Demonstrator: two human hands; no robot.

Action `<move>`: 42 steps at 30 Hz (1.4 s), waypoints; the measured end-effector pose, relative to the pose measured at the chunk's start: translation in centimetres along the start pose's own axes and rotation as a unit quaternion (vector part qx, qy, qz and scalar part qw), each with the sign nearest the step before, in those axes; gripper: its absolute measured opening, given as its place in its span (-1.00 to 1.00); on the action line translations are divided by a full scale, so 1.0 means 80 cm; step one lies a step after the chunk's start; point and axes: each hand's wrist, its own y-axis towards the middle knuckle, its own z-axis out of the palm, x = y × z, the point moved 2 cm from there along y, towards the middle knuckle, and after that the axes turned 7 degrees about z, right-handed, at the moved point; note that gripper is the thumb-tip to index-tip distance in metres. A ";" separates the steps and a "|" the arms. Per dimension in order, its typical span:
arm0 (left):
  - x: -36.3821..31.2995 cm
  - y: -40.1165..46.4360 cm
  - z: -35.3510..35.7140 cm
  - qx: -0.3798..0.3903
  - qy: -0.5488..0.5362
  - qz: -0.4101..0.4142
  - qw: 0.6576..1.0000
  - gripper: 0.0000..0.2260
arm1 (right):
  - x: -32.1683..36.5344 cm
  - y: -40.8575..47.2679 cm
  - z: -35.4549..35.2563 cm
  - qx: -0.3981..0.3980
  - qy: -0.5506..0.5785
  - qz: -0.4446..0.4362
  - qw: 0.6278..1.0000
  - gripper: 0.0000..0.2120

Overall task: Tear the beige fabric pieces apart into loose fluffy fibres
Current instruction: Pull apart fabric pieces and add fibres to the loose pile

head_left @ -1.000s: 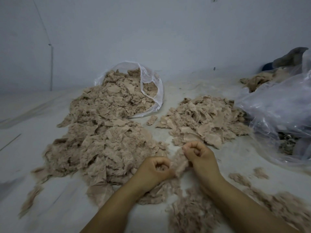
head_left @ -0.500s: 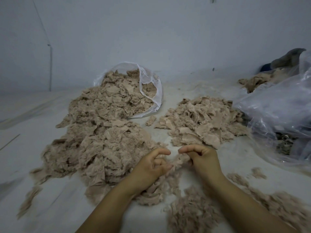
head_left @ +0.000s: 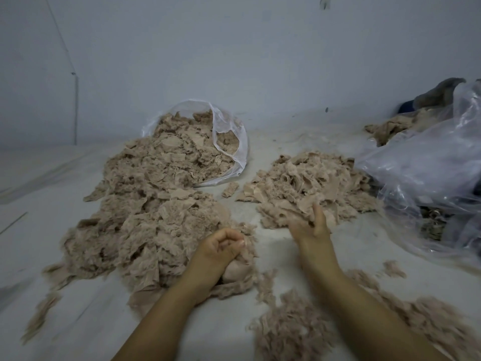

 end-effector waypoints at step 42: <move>-0.013 -0.006 0.005 -0.058 0.116 0.042 0.991 -0.82 | -0.002 -0.012 0.000 0.131 0.103 -0.021 0.986 -0.75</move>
